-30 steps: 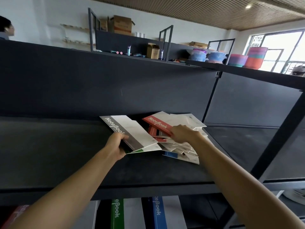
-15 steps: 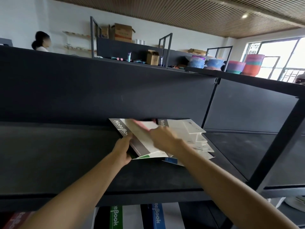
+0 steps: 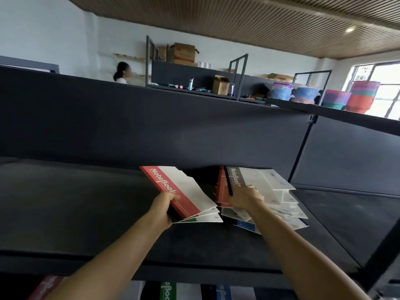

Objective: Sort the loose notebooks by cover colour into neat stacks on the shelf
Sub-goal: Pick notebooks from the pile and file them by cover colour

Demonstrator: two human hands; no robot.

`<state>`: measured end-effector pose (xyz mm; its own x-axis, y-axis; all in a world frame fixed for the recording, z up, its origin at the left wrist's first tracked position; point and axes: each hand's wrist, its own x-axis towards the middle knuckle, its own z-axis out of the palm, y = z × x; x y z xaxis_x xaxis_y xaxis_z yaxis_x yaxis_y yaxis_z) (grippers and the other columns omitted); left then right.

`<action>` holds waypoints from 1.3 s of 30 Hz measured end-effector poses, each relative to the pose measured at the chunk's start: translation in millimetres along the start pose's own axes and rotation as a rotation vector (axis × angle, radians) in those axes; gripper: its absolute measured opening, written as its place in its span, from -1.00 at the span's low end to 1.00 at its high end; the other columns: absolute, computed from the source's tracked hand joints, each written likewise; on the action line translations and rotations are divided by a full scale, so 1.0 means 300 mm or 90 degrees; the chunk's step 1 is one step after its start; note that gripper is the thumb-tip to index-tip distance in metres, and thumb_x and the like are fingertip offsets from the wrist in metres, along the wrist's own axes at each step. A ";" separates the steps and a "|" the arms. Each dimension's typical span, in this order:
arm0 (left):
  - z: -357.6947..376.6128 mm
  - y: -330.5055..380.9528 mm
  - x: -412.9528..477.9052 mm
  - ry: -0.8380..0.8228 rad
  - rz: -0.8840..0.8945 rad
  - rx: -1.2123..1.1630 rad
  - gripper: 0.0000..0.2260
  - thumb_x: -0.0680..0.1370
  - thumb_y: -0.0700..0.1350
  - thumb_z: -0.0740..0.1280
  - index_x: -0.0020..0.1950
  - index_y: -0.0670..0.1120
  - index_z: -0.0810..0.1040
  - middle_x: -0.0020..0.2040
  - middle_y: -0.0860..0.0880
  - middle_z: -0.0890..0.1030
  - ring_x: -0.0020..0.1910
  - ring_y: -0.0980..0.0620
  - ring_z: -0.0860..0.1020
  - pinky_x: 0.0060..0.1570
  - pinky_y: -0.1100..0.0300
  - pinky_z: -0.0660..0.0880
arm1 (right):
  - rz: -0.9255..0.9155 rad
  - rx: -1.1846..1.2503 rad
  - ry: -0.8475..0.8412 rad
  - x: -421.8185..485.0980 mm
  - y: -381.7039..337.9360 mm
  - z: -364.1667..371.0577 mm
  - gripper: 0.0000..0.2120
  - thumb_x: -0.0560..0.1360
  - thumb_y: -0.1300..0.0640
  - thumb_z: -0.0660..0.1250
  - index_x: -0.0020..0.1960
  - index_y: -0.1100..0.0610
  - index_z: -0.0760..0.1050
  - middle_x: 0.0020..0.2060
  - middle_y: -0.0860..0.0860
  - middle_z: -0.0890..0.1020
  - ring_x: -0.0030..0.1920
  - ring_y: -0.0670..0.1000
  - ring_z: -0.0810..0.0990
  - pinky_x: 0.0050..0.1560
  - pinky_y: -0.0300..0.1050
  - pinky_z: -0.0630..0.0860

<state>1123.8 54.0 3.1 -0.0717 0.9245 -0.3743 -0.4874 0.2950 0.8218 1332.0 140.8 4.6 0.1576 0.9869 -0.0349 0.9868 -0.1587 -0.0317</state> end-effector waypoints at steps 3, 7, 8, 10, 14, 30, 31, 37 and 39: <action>-0.020 0.013 -0.007 -0.001 0.012 -0.003 -0.84 0.53 -0.30 0.18 0.07 -0.14 0.42 -0.07 -0.16 0.57 -0.09 -0.14 0.55 0.05 -0.04 0.46 | -0.106 -0.158 0.067 0.001 -0.021 0.018 -0.62 0.53 0.18 0.15 0.32 0.25 0.39 0.24 0.20 0.51 0.18 0.18 0.53 0.11 -0.01 0.53; -0.020 0.023 -0.016 -0.001 0.014 -0.012 -0.82 0.56 -0.25 0.19 0.15 -0.15 0.40 -0.09 -0.13 0.56 -0.10 -0.11 0.53 0.01 -0.03 0.44 | -0.175 -0.237 0.136 -0.036 -0.038 -0.020 -0.67 0.58 0.23 0.19 0.32 0.26 0.38 0.22 0.12 0.52 0.18 0.09 0.56 0.09 -0.13 0.51; -0.018 0.025 -0.012 0.003 0.017 -0.007 -0.81 0.57 -0.23 0.20 0.19 -0.16 0.41 -0.09 -0.13 0.56 -0.08 -0.12 0.53 0.01 -0.04 0.44 | -0.187 -0.249 0.152 -0.052 -0.044 -0.042 -0.68 0.59 0.24 0.16 0.32 0.26 0.38 0.22 0.12 0.52 0.17 0.07 0.56 0.09 -0.16 0.50; -0.005 0.026 0.004 0.011 0.021 0.010 -0.72 0.59 -0.16 0.23 0.29 -0.16 0.40 0.00 -0.13 0.57 0.02 -0.15 0.54 0.05 -0.04 0.45 | -0.223 -0.275 0.164 -0.108 -0.090 -0.097 -0.69 0.59 0.30 0.10 0.32 0.25 0.38 0.25 0.13 0.51 0.17 0.06 0.57 0.07 -0.17 0.49; 0.048 0.006 0.022 -0.002 0.039 0.015 -0.67 0.61 0.05 0.21 0.24 -0.16 0.42 0.10 -0.18 0.56 0.09 -0.18 0.54 -0.01 0.01 0.45 | -0.449 -0.280 0.414 -0.292 -0.227 -0.140 -0.50 0.51 0.34 -0.01 0.43 0.18 0.28 0.31 0.06 0.47 -0.04 0.02 0.64 -0.22 -0.13 0.49; -0.075 -0.008 0.035 0.080 0.014 0.008 -0.72 0.54 -0.20 0.29 0.25 -0.19 0.45 -0.04 -0.16 0.58 -0.02 -0.17 0.56 0.01 0.02 0.48 | -0.011 -0.024 0.048 -0.080 -0.089 0.030 -0.33 0.48 -0.25 0.21 0.41 0.18 0.25 0.33 0.24 0.35 0.32 0.24 0.36 0.28 0.18 0.35; -0.082 -0.005 0.031 0.082 0.017 0.017 -0.74 0.54 -0.20 0.29 0.22 -0.18 0.45 -0.08 -0.15 0.57 -0.03 -0.17 0.55 0.02 0.02 0.47 | -0.008 -0.040 0.065 -0.085 -0.096 0.036 -0.34 0.48 -0.24 0.20 0.39 0.19 0.27 0.32 0.25 0.37 0.30 0.24 0.37 0.28 0.19 0.36; -0.120 0.012 0.017 0.064 0.019 0.036 -0.68 0.56 -0.16 0.27 0.31 -0.16 0.40 -0.01 -0.16 0.56 -0.12 -0.11 0.54 -0.22 0.10 0.44 | -0.114 -0.101 0.155 -0.109 -0.126 0.022 -0.68 0.61 0.09 0.16 0.30 0.22 0.40 0.14 0.15 0.56 0.10 0.14 0.58 0.04 -0.03 0.55; -0.129 0.016 0.018 0.063 0.022 0.044 -0.66 0.56 -0.16 0.27 0.34 -0.14 0.39 -0.03 -0.14 0.56 -0.15 -0.09 0.54 -0.30 0.12 0.42 | -0.145 -0.123 0.165 -0.120 -0.136 0.000 -0.67 0.59 0.22 0.19 0.34 0.25 0.36 0.19 0.17 0.54 0.14 0.15 0.58 0.07 -0.05 0.54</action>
<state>1087.3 51.0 -11.6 -0.1745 0.9070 -0.3834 -0.4222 0.2828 0.8613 1286.0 111.8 7.2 -0.0871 0.9748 0.2056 0.9823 0.0497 0.1803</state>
